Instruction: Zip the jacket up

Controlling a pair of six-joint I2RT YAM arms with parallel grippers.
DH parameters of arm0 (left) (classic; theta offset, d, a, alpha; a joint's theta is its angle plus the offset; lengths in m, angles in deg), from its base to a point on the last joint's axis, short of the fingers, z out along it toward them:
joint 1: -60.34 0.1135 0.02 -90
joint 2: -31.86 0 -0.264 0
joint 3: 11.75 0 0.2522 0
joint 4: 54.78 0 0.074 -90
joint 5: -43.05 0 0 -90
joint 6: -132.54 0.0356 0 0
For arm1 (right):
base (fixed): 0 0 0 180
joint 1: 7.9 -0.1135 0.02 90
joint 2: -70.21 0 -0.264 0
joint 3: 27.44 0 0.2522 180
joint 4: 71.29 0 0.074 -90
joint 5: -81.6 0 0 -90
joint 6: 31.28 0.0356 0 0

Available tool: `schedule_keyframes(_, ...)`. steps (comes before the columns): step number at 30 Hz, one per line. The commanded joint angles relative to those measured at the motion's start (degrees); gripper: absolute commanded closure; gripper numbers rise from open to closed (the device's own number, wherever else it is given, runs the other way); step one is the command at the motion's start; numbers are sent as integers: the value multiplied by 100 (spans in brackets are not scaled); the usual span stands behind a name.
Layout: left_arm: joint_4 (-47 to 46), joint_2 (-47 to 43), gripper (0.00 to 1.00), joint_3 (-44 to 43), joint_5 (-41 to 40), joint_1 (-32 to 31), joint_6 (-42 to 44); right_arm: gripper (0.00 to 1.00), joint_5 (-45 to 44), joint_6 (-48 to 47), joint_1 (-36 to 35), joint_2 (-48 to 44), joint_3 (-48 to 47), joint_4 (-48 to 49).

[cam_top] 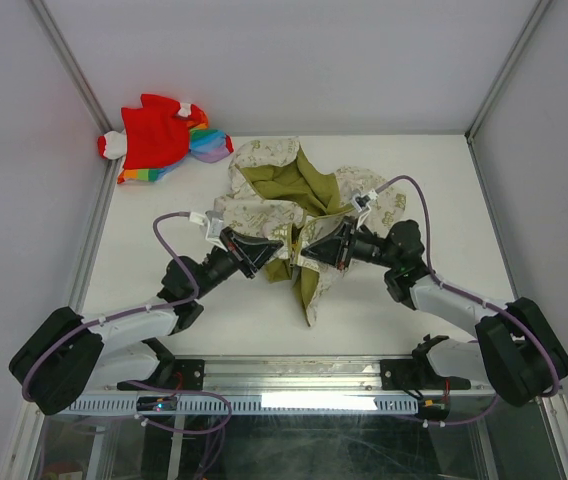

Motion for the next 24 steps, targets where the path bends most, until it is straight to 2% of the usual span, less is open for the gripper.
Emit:
schedule_keyframes(1, -249, -209, 100, 30, 114, -90, 27, 100, -135, -71, 122, -229, -120, 196)
schedule_keyframes(8, 62, -202, 100, -64, 321, -210, -473, 100, 208, -399, 235, -105, -305, 169)
schedule_keyframes(12, 389, -362, 99, -62, 81, -207, -785, 100, 557, -469, 250, -32, -414, 278)
schedule_keyframes(15, 625, -494, 86, -144, -5, -206, -985, 100, 702, -438, 243, 27, -431, 325)
schedule_keyframes(19, 707, -475, 76, -228, 36, -204, -1147, 100, 779, -401, 250, 9, -411, 345)
schedule_keyframes(24, 446, -306, 67, -216, 126, -209, -1385, 100, 791, -343, 235, -41, -353, 389)
